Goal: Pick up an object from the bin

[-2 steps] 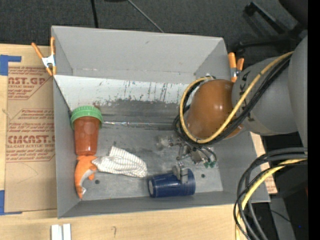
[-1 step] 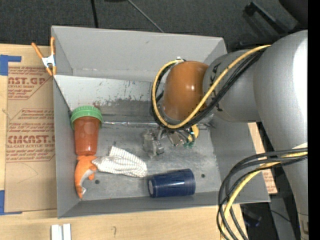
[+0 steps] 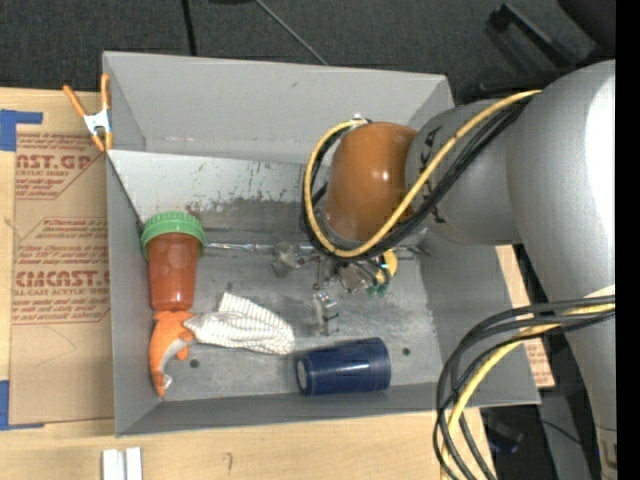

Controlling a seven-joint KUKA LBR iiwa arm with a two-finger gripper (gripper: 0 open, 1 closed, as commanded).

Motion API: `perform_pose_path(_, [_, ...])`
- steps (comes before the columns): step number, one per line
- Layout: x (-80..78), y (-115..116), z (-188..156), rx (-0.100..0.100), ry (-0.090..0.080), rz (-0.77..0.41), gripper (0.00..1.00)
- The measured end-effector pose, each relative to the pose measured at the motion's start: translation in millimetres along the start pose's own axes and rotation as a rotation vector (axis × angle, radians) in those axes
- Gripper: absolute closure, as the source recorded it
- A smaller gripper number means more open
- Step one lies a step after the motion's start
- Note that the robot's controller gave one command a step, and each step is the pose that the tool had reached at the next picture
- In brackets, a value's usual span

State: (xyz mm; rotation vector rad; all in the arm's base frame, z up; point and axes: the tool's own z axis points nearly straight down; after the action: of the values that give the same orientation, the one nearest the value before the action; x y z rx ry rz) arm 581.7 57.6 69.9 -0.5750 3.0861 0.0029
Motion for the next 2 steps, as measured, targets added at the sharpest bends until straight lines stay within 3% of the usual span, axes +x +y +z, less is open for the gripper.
perform_pose_path(1, [0.0, 0.0, 0.0, 0.000, 0.000, 0.000, 0.00])
perform_pose_path(2, [20.6, 6.7, -52.8, -0.001, 0.008, -0.018, 0.00])
